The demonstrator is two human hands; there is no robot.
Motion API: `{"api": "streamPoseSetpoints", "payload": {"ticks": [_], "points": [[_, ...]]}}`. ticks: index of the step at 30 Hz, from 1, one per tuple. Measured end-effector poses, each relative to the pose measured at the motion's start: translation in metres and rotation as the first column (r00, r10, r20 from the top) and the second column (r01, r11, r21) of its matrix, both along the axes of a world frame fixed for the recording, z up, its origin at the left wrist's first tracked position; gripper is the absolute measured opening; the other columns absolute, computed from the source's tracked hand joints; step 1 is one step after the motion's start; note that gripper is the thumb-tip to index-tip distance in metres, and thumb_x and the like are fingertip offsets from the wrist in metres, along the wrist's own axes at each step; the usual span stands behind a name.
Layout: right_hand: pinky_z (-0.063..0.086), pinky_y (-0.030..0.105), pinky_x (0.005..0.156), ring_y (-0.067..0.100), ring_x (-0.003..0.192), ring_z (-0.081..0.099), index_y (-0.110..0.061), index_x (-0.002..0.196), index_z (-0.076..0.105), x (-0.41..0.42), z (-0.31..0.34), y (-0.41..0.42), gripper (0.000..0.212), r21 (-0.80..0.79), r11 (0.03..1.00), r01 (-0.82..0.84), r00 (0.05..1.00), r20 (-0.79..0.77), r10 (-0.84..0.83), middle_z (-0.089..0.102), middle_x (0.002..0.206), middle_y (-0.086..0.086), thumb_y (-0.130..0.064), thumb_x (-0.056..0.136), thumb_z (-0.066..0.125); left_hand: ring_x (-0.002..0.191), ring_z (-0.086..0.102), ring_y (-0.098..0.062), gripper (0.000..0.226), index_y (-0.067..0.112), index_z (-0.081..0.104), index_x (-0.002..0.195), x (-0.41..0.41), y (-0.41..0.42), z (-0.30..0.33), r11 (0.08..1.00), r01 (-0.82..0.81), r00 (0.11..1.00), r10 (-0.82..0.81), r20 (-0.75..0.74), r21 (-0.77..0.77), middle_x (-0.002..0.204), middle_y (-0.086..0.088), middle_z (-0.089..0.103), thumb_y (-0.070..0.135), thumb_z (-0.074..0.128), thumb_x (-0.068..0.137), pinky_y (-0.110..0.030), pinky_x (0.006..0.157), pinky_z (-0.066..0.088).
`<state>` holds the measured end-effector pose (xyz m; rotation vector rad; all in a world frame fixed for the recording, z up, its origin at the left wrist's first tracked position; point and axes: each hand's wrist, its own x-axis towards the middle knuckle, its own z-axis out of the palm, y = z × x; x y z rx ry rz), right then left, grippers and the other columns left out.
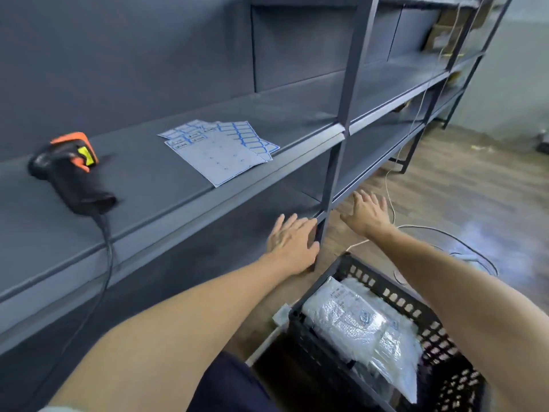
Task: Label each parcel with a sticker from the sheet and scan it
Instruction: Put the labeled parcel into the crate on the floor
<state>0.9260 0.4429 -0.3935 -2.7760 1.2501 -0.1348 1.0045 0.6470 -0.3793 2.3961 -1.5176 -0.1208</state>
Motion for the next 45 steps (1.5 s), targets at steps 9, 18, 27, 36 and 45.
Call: {"api": "streamPoseSetpoints", "payload": {"ticks": [9, 18, 27, 36, 45], "points": [[0.008, 0.051, 0.116, 0.028, 0.137, 0.032, -0.007, 0.136, 0.043, 0.088, 0.147, 0.084, 0.055, -0.184, 0.962, -0.2, 0.964, 0.141, 0.227, 0.044, 0.143, 0.012, -0.038, 0.091, 0.048, 0.139, 0.028, -0.016, 0.049, 0.019, 0.038, 0.143, 0.073, 0.093, 0.134, 0.959, -0.201, 0.941, 0.245, 0.232, -0.198, 0.149, 0.003, 0.04, 0.034, 0.04, 0.096, -0.032, 0.117, 0.004], [0.007, 0.049, 0.117, 0.025, 0.133, 0.038, -0.007, 0.131, 0.046, 0.212, 0.201, 0.291, 0.05, -0.204, 0.756, -0.622, 0.724, 0.218, 0.655, 0.05, 0.137, 0.011, -0.037, 0.092, 0.047, 0.142, 0.026, -0.019, 0.049, 0.019, 0.038, 0.143, 0.12, 0.309, 0.162, 0.711, -0.673, 0.674, 0.703, 0.227, -0.203, 0.149, -0.001, 0.04, 0.037, 0.038, 0.097, -0.033, 0.117, 0.006], [0.014, 0.044, 0.116, 0.026, 0.13, 0.041, -0.007, 0.135, 0.042, 0.231, 0.203, 0.529, 0.049, -0.152, 0.384, -0.911, 0.349, 0.212, 0.913, 0.051, 0.134, 0.011, -0.033, 0.094, 0.042, 0.141, 0.027, -0.018, 0.053, 0.018, 0.033, 0.147, 0.07, 0.513, 0.163, 0.269, -0.952, 0.235, 0.948, 0.215, -0.144, 0.151, -0.003, 0.037, 0.039, 0.035, 0.097, -0.035, 0.118, 0.006], [0.033, 0.037, 0.102, 0.031, 0.127, 0.041, -0.004, 0.138, 0.039, 0.142, 0.177, 0.684, 0.05, -0.065, -0.064, -0.996, -0.079, 0.259, 0.963, 0.047, 0.137, 0.015, -0.03, 0.095, 0.044, 0.127, 0.046, -0.031, 0.048, 0.014, 0.043, 0.141, -0.036, 0.636, 0.121, -0.092, -0.979, -0.118, 0.984, 0.136, -0.184, 0.139, -0.012, 0.05, 0.035, 0.041, 0.097, -0.036, 0.108, 0.03], [0.044, 0.043, 0.095, 0.034, 0.122, 0.047, -0.009, 0.135, 0.044, 0.051, 0.091, 0.76, 0.048, 0.099, -0.365, -0.926, -0.334, 0.237, 0.912, 0.05, 0.134, 0.015, -0.031, 0.093, 0.047, 0.119, 0.054, -0.029, 0.049, 0.016, 0.045, 0.14, -0.124, 0.68, 0.019, -0.296, -0.953, -0.298, 0.954, 0.019, -0.055, 0.135, -0.011, 0.055, 0.038, 0.043, 0.096, -0.035, 0.096, 0.04]]}}
